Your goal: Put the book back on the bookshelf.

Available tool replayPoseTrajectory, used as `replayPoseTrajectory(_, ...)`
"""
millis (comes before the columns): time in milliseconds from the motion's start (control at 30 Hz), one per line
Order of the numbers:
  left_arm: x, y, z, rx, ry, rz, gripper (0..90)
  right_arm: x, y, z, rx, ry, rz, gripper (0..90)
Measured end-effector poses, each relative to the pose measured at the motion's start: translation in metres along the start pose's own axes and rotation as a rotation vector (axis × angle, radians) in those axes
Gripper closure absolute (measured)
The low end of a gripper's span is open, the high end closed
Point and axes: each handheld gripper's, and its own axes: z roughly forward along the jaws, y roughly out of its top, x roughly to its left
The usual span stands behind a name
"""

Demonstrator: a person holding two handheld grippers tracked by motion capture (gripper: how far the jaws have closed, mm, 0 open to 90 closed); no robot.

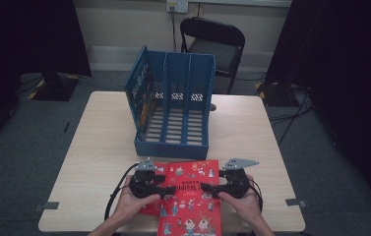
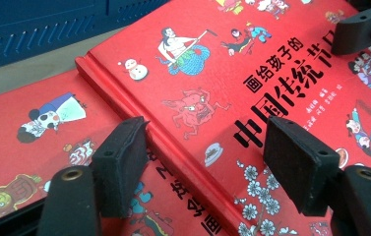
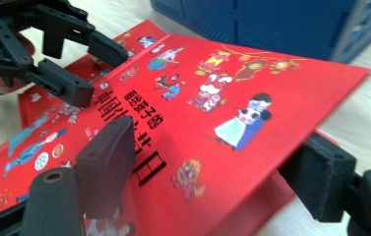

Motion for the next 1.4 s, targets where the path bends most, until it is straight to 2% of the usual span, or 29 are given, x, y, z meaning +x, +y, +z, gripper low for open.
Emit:
replayPoseTrajectory(67,0.0,0.0,0.0,-0.001,0.001,0.006,32.2,-0.003,0.004,0.004,0.02,0.026,0.004,24.5)
replayPoseTrajectory(133,0.001,0.0,0.0,-0.001,0.012,0.017,31.6,-0.005,0.006,0.006,0.04,0.03,0.006,24.5)
replayPoseTrajectory(267,0.004,0.001,-0.001,-0.007,0.011,0.001,30.9,-0.011,0.007,0.012,0.084,0.04,0.023,24.2)
replayPoseTrajectory(433,0.007,0.001,-0.001,-0.016,0.0,-0.026,30.8,-0.008,0.007,0.01,0.068,0.031,-0.016,24.3)
replayPoseTrajectory(467,0.008,0.001,-0.001,-0.017,-0.012,-0.046,30.7,-0.007,0.008,0.009,0.06,0.029,-0.026,24.3)
replayPoseTrajectory(567,0.009,0.001,-0.001,-0.022,-0.012,-0.05,29.9,-0.005,0.008,0.007,0.048,0.024,-0.052,24.5)
replayPoseTrajectory(867,0.008,0.001,0.0,-0.028,-0.034,-0.071,23.9,0.003,0.006,0.0,0.037,0.026,-0.083,24.8)
replayPoseTrajectory(1033,0.008,0.001,0.0,-0.029,-0.036,-0.074,21.8,0.006,0.002,-0.005,0.051,0.028,-0.107,25.5)
replayPoseTrajectory(1067,0.008,0.001,0.0,-0.03,-0.044,-0.088,21.2,0.006,0.001,-0.005,0.056,0.027,-0.111,25.6)
replayPoseTrajectory(1133,0.008,0.001,0.0,-0.026,-0.046,-0.082,21.1,0.008,0.0,-0.006,0.056,0.044,-0.135,26.4)
replayPoseTrajectory(1200,0.007,0.001,0.001,-0.031,-0.044,-0.077,21.6,0.009,0.0,-0.007,0.062,0.048,-0.132,26.2)
replayPoseTrajectory(1267,0.008,0.002,0.001,-0.02,-0.052,-0.079,23.1,0.012,-0.002,-0.005,0.053,0.012,-0.129,26.3)
replayPoseTrajectory(1333,0.013,0.002,0.0,-0.028,-0.071,-0.117,26.7,0.011,-0.002,-0.005,0.05,0.015,-0.13,26.7)
replayPoseTrajectory(1400,0.015,0.003,0.0,-0.026,-0.089,-0.127,28.1,0.011,-0.001,-0.004,0.055,0.013,-0.128,26.8)
